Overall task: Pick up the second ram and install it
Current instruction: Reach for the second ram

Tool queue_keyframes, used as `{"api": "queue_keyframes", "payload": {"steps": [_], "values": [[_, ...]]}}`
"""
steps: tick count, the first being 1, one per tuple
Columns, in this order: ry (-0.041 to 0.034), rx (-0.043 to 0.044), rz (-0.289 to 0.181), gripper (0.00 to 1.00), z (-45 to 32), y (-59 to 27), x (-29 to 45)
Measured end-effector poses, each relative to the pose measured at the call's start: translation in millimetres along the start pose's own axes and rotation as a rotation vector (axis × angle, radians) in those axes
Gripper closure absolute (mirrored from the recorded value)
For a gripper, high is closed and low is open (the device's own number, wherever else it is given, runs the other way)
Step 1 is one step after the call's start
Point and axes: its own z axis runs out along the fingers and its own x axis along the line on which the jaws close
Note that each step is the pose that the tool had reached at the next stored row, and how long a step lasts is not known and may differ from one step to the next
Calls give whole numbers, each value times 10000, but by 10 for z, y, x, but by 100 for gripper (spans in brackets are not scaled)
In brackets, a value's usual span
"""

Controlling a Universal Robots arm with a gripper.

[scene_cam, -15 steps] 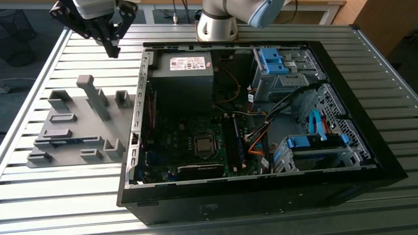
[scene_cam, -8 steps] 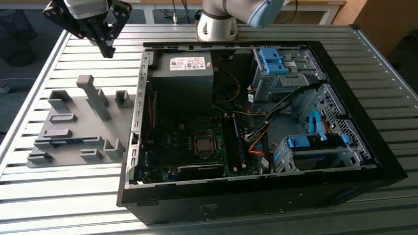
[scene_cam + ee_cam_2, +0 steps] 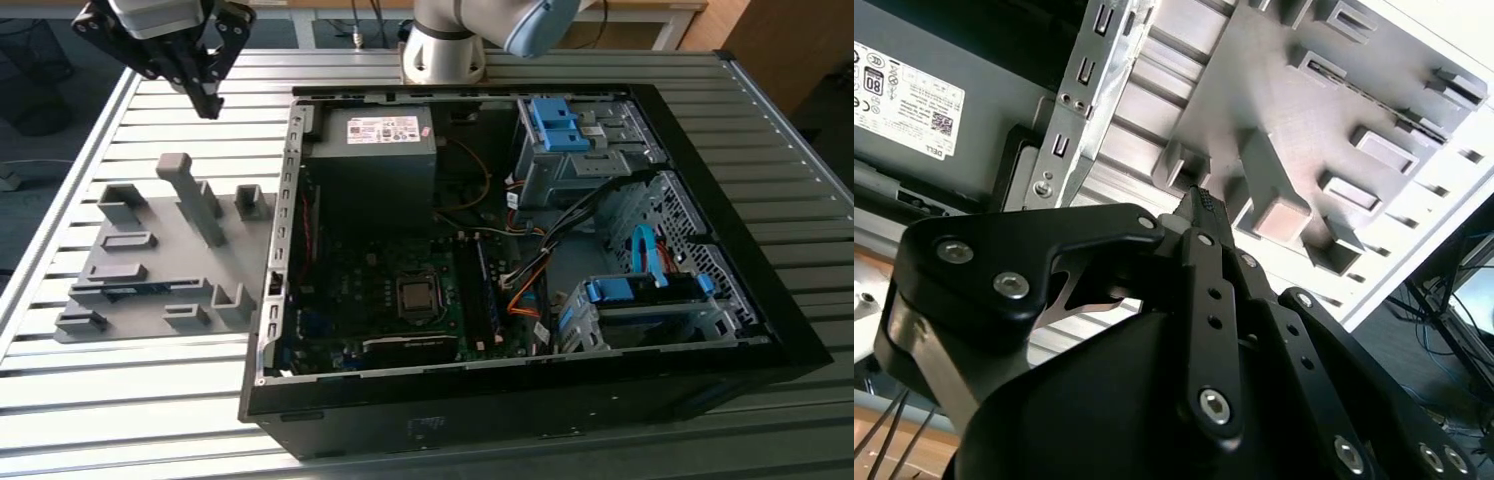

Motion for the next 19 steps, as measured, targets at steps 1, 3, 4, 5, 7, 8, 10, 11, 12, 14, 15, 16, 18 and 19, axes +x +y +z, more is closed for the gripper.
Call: {"api": "queue_keyframes", "payload": {"steps": [1, 3, 4, 5, 7, 8, 10, 11, 12, 14, 15, 16, 18, 19], "values": [[0, 0, 0, 89, 0, -1, 15], [-1, -1, 0, 89, -1, -3, 44], [-1, 0, 0, 89, -1, -5, 59], [-1, -1, 0, 89, -1, -6, 74], [-1, 0, 1, 89, -2, -8, 108], [-1, 0, 1, 89, -3, -10, 127], [-1, 0, 1, 89, -3, -12, 161], [-1, 0, 1, 89, -3, -14, 178], [-1, 0, 1, 89, -4, -15, 198], [-1, 0, 0, 89, -5, -20, 259], [-2, -1, -1, 89, -4, -22, 292], [-1, 0, 0, 89, -4, -26, 328], [-1, 0, 1, 89, -4, -37, 399], [0, 1, 1, 89, -4, -45, 430]]}}
